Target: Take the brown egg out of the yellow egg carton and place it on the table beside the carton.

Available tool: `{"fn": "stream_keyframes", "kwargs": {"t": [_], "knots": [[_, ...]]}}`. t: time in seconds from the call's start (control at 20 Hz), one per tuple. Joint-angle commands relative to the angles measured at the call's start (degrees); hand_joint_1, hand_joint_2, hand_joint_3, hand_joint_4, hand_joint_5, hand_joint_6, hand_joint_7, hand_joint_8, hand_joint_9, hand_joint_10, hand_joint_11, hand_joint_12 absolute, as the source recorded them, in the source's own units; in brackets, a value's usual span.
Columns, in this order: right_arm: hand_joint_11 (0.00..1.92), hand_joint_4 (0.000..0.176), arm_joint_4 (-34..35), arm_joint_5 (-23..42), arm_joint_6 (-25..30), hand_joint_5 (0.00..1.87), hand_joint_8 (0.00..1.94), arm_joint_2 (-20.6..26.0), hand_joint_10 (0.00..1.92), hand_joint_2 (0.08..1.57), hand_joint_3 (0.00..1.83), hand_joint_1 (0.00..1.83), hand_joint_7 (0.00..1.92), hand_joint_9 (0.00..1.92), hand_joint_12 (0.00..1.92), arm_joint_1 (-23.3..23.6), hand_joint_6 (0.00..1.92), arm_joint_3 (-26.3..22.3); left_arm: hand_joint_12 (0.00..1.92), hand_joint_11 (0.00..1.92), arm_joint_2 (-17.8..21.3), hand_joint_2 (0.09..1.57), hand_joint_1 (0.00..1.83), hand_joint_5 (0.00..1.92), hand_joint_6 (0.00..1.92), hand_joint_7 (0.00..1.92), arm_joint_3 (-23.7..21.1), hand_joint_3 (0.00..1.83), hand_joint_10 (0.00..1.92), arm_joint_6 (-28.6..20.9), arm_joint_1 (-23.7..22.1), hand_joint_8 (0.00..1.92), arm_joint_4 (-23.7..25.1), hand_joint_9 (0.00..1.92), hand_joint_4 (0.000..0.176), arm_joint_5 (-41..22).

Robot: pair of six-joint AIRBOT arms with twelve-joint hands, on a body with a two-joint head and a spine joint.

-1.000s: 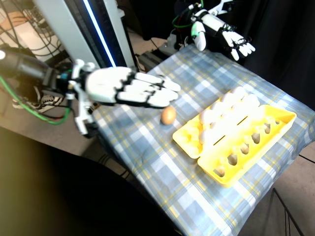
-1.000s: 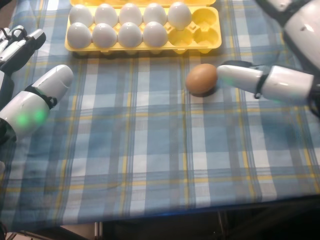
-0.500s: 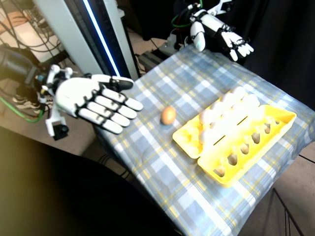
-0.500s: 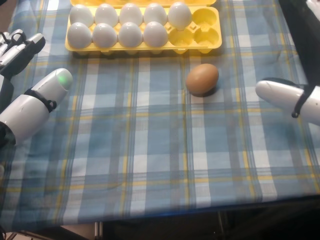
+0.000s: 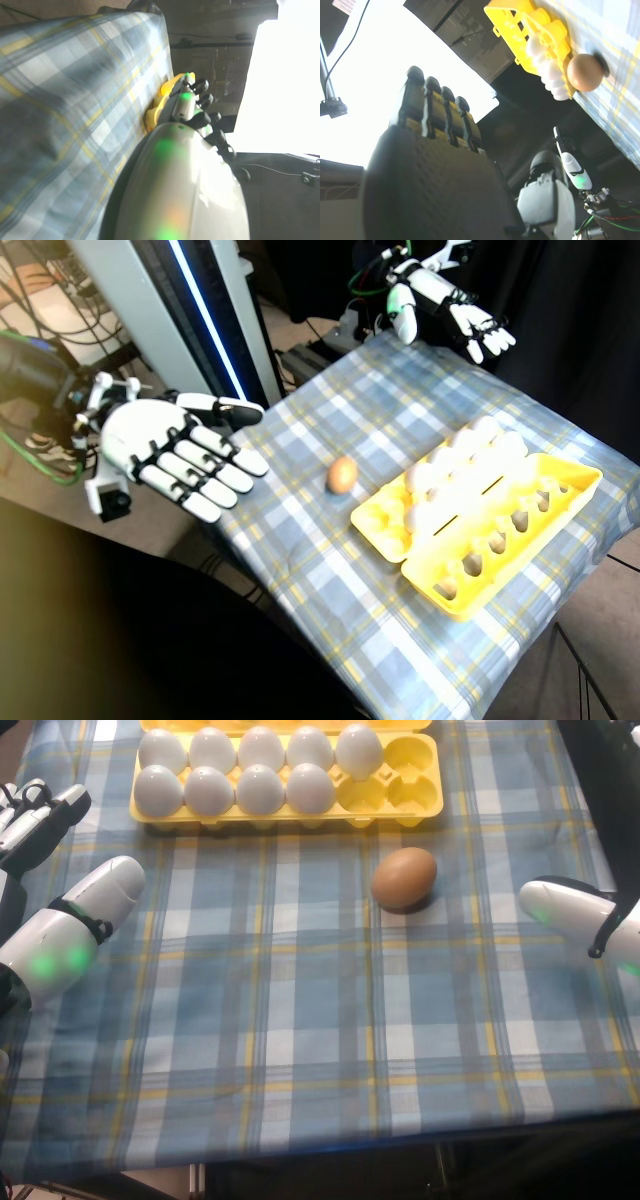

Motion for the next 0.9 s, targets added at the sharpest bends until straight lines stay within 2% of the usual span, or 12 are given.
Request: {"fn": "stream_keyframes", "kwargs": {"t": [0.0, 0.15, 0.25, 0.3, 0.35, 0.45, 0.65, 0.85], "knots": [[0.0, 0.0, -2.5, 7.9, 0.1, 0.0, 0.0, 0.0, 0.0, 1.0, 0.01, 0.0, 0.0, 0.0, 0.0, 0.2, 0.0, -0.1, 0.0, 0.0, -0.1, 1.15, 0.0, 0.35, 0.01, 0.16, 0.0, 0.0, 0.0, -0.5, -0.4, 0.0, 2.8, 0.06, 0.043, -6.9], [0.0, 0.0, -2.3, 10.0, 0.1, 0.0, 0.0, -0.1, 0.0, 0.98, 0.0, 0.0, 0.0, 0.0, 0.0, 0.0, 0.0, 0.2, 0.0, 0.0, -0.1, 1.14, 0.0, 0.34, 0.0, 0.16, 0.1, 0.0, 0.01, -0.5, -0.4, 0.0, 2.9, 0.07, 0.047, -6.8], [0.0, 0.0, -2.3, 10.3, 0.1, 0.0, 0.0, 0.0, 0.0, 0.99, 0.0, 0.0, 0.0, 0.0, 0.0, 0.0, 0.0, 0.7, 0.0, 0.0, 0.0, 1.15, 0.0, 0.35, 0.0, 0.16, 0.2, 0.0, 0.0, -0.5, -0.5, 0.0, 3.0, 0.06, 0.04, -6.8], [0.0, 0.0, -2.3, 10.3, 0.1, 0.0, 0.0, 0.0, 0.0, 1.0, 0.01, 0.0, 0.0, 0.0, 0.0, 0.0, 0.0, 0.6, 0.0, 0.0, 0.0, 1.15, 0.0, 0.35, 0.0, 0.16, 0.2, 0.0, 0.0, -0.5, -0.5, 0.0, 3.0, 0.07, 0.043, -6.9], [0.0, 0.0, -2.3, 10.3, 0.1, 0.01, 0.0, 0.0, 0.0, 1.0, 0.01, 0.0, 0.0, 0.0, 0.0, 0.0, 0.0, 0.5, 0.0, 0.0, 0.0, 1.15, 0.0, 0.35, 0.0, 0.16, 0.2, 0.0, 0.0, -0.5, -0.6, 0.0, 3.2, 0.07, 0.036, -6.9], [0.0, 0.0, -2.3, 10.3, 0.1, 0.01, 0.0, -0.1, 0.0, 1.0, 0.0, 0.0, 0.0, 0.0, 0.0, 0.0, 0.0, 0.2, 0.0, 0.0, 0.3, 1.15, 0.0, 0.36, 0.01, 0.16, 0.3, 0.0, 0.0, -0.5, -0.8, 0.0, 3.8, 0.07, 0.033, -6.5], [0.0, 0.0, -2.3, 10.8, 0.1, 0.01, 0.0, -0.3, 0.0, 0.99, 0.0, 0.0, 0.0, 0.0, 0.0, -0.1, 0.0, -0.1, 0.0, 0.0, 0.2, 1.14, 0.0, 0.34, 0.0, 0.16, 0.6, 0.0, 0.01, -0.5, -1.1, 0.0, 4.1, 0.08, 0.047, -6.9], [0.0, 0.0, -2.0, 11.3, 0.1, 0.01, 0.0, -0.5, 0.0, 0.99, 0.0, 0.0, 0.0, 0.0, 0.0, -0.5, 0.0, -0.2, 0.0, 0.0, 0.1, 1.15, 0.0, 0.35, 0.0, 0.16, 0.6, 0.0, 0.0, -0.5, -1.1, 0.0, 4.1, 0.07, 0.033, -6.9]]}}
